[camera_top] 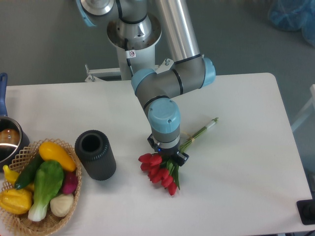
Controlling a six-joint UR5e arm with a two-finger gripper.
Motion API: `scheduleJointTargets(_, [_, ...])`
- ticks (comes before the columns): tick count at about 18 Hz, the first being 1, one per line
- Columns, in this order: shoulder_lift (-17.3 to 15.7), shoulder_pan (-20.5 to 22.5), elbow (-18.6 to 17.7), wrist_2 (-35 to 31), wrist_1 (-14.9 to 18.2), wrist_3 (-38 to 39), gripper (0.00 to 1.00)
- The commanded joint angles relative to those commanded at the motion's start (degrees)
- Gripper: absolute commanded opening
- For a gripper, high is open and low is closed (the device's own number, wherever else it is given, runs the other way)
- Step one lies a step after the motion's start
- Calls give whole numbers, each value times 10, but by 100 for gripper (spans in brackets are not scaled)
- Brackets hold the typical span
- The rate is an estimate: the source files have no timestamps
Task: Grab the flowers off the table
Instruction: 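Lift the gripped red tulip bouquet up off the table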
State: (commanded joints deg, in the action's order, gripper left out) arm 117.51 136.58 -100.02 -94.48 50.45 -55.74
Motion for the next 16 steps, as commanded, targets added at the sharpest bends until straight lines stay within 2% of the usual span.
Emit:
scheduleJointTargets(1, [-1,-1,0,0,1,17,0])
scheduleJointTargets(5, [-15,0,5,-1,2,22,0])
scheduleJointTargets(10, [-38,18,34,1,12,24,0])
scheduleJointTargets(12, [-48,21,51,1,35,27,0])
scheduleJointTargets(14, [-55,36,75,6,76,20,0])
scheduleJointTargets(16, [-56,37,97,10,95,20,0])
